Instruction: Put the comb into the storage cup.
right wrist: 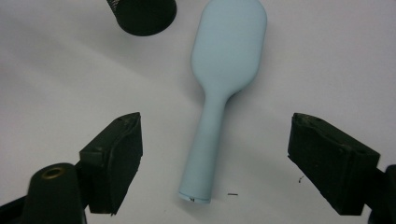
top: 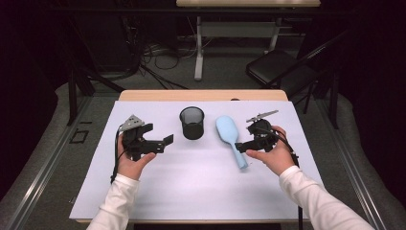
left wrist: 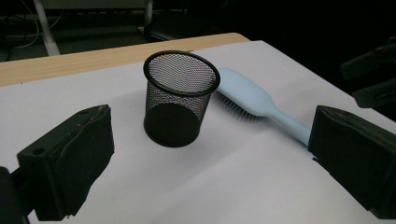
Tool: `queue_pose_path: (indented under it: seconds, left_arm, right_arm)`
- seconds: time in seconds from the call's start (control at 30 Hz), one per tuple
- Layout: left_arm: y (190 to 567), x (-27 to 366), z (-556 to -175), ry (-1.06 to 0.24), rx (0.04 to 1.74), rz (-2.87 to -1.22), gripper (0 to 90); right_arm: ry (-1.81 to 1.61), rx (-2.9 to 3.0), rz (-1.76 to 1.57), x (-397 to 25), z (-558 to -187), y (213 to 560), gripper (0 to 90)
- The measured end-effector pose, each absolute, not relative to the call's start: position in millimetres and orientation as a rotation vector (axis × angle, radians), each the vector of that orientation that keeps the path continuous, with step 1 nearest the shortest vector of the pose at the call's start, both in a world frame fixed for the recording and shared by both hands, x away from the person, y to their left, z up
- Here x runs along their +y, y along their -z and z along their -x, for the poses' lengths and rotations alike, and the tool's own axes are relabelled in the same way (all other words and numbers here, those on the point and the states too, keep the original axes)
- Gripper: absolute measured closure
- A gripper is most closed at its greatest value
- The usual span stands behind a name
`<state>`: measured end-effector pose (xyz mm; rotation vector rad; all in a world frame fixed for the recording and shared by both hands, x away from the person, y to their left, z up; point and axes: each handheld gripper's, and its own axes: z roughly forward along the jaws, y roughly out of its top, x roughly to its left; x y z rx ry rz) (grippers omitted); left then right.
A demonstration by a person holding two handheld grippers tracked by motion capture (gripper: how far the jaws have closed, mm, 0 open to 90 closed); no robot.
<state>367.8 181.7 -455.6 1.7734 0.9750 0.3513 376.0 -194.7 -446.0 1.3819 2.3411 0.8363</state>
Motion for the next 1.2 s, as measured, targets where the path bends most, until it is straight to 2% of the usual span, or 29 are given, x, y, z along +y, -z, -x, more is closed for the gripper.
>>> queue_pose_path:
  seconds: [0.27, 0.53, 0.83, 1.2]
  left_arm:
    - [456, 180, -381, -0.377, 0.998, -1.782, 0.5]
    - [455, 186, -396, -0.359, 1.035, -1.7, 0.6]
    - [456, 187, -395, -0.405, 1.024, -1.742, 0.6]
    - [454, 184, -390, -0.395, 0.992, -1.758, 0.7]
  right_arm:
    - [-0.817, 2.341, -1.447, -193, -396, 445, 17.3]
    - [-0.748, 2.369, -1.51, -188, -411, 449, 17.3]
    - [-0.662, 2.395, -1.542, -180, -420, 460, 18.1]
    - [-0.593, 2.423, -1.55, -170, -432, 475, 18.3]
